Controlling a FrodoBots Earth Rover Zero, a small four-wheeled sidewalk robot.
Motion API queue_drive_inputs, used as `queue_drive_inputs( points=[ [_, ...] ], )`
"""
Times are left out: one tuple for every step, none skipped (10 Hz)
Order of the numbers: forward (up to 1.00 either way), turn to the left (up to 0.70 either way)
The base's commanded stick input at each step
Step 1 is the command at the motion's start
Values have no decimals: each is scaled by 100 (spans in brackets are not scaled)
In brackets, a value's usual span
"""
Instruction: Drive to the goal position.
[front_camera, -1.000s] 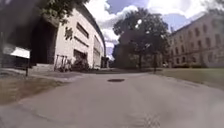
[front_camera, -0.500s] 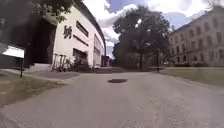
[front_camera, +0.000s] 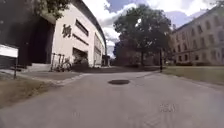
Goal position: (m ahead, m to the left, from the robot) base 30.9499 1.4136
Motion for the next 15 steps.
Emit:
queue_drive_inputs(
  points=[
    [85, 1],
    [85, 1],
    [85, 1],
    [85, 1],
    [85, 1],
    [85, 1],
    [85, 1],
    [85, 1],
    [85, 1],
    [85, 1],
    [85, 1],
    [85, -15],
    [85, -33],
    [85, -33],
    [85, -33]
  ],
)
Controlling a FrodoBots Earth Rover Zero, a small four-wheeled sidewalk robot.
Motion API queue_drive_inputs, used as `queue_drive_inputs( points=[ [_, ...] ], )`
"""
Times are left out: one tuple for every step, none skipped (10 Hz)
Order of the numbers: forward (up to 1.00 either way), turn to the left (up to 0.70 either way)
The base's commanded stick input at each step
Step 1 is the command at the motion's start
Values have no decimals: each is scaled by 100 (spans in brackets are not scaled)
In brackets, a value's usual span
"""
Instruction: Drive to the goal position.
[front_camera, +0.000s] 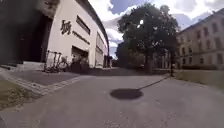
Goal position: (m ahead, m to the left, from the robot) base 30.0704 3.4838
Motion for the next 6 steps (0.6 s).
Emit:
queue_drive_inputs(
  points=[
    [85, -33],
    [85, -27],
    [85, 1],
    [85, 1],
    [85, 1],
    [85, 1]
  ],
)
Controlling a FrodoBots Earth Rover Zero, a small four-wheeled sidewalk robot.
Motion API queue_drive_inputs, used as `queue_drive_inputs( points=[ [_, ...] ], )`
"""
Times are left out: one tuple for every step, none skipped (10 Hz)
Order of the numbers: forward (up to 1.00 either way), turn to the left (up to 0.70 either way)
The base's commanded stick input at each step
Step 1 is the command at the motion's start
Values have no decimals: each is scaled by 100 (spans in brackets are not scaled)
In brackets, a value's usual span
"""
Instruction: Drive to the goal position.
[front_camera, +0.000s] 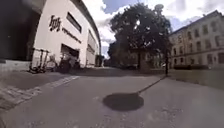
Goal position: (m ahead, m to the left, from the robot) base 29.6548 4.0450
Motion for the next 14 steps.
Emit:
queue_drive_inputs(
  points=[
    [85, 1],
    [85, 1],
    [85, 1],
    [85, 1],
    [85, 1],
    [85, 1],
    [85, 1],
    [85, 1],
    [85, 1],
    [85, 1],
    [85, 1],
    [85, 1],
    [85, 1],
    [85, 1]
  ],
)
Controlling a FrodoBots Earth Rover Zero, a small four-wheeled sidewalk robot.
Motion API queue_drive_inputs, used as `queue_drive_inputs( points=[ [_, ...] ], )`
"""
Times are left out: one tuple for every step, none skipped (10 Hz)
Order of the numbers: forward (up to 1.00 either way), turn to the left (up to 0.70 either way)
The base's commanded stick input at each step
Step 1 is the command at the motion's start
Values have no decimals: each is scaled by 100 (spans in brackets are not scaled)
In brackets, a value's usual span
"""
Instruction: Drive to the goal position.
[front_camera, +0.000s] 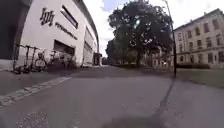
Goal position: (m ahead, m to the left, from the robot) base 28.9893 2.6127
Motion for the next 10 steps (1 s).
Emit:
queue_drive_inputs(
  points=[
    [85, 1],
    [85, 1],
    [85, 1],
    [85, 1],
    [85, 1],
    [85, 1],
    [85, 1],
    [85, 1],
    [85, 1],
    [85, 1]
  ],
)
